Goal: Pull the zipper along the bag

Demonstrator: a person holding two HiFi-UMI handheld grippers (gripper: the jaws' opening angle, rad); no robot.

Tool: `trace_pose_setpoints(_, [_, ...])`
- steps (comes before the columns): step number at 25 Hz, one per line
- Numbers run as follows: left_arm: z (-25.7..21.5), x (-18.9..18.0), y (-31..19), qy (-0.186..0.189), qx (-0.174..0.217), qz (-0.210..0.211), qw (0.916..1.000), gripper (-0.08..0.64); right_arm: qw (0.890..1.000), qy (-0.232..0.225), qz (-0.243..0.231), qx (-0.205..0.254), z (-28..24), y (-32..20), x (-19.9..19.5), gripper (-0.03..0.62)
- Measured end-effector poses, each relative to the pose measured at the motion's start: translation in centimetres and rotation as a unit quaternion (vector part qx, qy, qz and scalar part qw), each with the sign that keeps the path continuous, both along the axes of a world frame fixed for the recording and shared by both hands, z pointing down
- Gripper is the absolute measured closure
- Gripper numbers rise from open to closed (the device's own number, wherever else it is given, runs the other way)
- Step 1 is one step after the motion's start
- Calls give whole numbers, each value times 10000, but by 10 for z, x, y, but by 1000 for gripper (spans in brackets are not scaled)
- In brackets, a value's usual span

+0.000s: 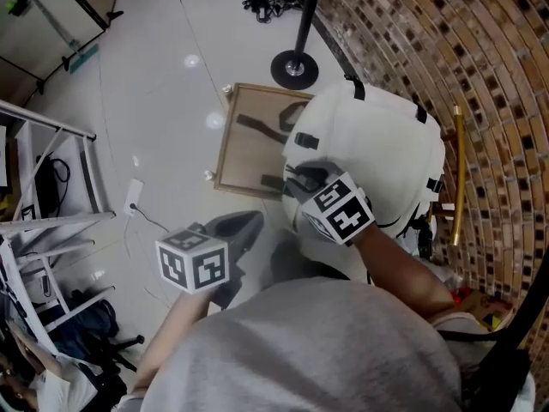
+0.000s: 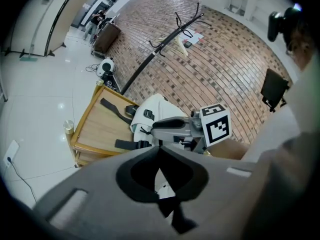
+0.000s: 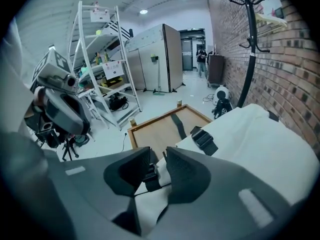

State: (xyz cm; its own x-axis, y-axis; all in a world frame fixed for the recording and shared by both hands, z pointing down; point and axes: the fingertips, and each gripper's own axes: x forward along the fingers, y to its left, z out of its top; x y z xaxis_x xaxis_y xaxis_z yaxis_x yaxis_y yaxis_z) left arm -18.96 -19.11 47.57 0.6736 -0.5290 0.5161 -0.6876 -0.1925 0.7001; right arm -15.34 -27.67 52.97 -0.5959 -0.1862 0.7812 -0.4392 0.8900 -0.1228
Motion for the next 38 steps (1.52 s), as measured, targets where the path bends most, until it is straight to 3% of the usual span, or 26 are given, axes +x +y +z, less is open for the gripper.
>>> trace_pose_setpoints(3, [5,-9,4,-10,-75,-132,9999,560,9997,234,-8,15,13,-6,-4,476])
trace_pose_setpoints(10, [8,-29,7,-7,-132,-408,9991,560,9863,1287,-617,832,34,-15,-7,489])
trace_pose_setpoints(16, [10,-43,13,-52,-149,-599,9981,560,9818,1519,-668,920,43,-17,-4,511])
trace_pose_setpoints(26, [5,-51,24,-50,-80,-676,9977,560,9888,1243,-281,774,27,-5,-1,549])
trace_pose_setpoints(38, [-9,-35,48,-64,67,-367,9993,560,9926,1022,145,640,7,30,24,556])
